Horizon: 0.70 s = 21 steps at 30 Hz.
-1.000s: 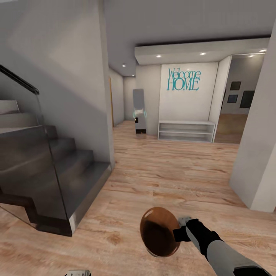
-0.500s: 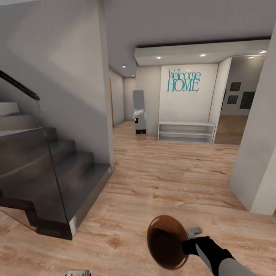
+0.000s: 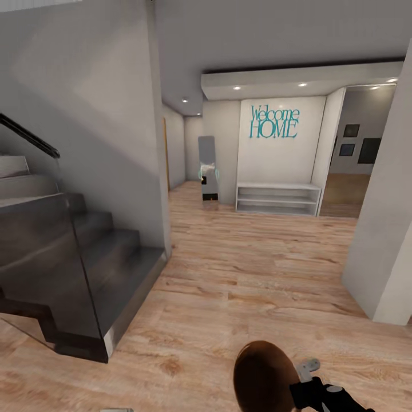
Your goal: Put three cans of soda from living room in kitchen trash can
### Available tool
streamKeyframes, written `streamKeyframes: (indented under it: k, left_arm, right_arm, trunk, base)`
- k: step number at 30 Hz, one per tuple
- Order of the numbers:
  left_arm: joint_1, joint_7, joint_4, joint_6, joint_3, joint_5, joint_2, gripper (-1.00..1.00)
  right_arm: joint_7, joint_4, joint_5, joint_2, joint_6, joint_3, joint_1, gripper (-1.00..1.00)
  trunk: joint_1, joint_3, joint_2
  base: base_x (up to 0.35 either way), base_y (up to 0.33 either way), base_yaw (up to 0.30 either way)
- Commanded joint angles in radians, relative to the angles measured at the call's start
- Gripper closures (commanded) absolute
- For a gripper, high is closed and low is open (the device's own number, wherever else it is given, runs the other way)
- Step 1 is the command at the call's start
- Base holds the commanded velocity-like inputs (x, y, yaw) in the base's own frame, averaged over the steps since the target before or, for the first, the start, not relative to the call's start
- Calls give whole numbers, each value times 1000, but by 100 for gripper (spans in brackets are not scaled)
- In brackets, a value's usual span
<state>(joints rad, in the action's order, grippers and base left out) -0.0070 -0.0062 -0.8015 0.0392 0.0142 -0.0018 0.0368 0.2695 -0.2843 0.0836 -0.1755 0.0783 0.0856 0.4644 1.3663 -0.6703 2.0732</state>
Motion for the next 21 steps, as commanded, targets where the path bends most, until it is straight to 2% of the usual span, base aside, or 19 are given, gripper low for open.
streamKeyframes:
  k: [1,12,21]
  left_arm:
    - [0,0,1,0,0,0,0,-100]
    - [-1,0,5,0,0,1,0,-100]
    - [-1,0,5,-1,0,2,0,-100]
  right_arm:
    - [8,-4,-11,-3,-3,-10,-4,100]
    - [85,-22,-21,-38,-60,-16,-40,100]
    - [92,-25,-22,-43,-67,-17,-49,100]
  trunk:
    - [-4,3,-7]
    - [-46,38,-84]
    - [-81,66,-147]
  base:
    - [0,0,0]
    - [0,0,0]
    - [0,0,0]
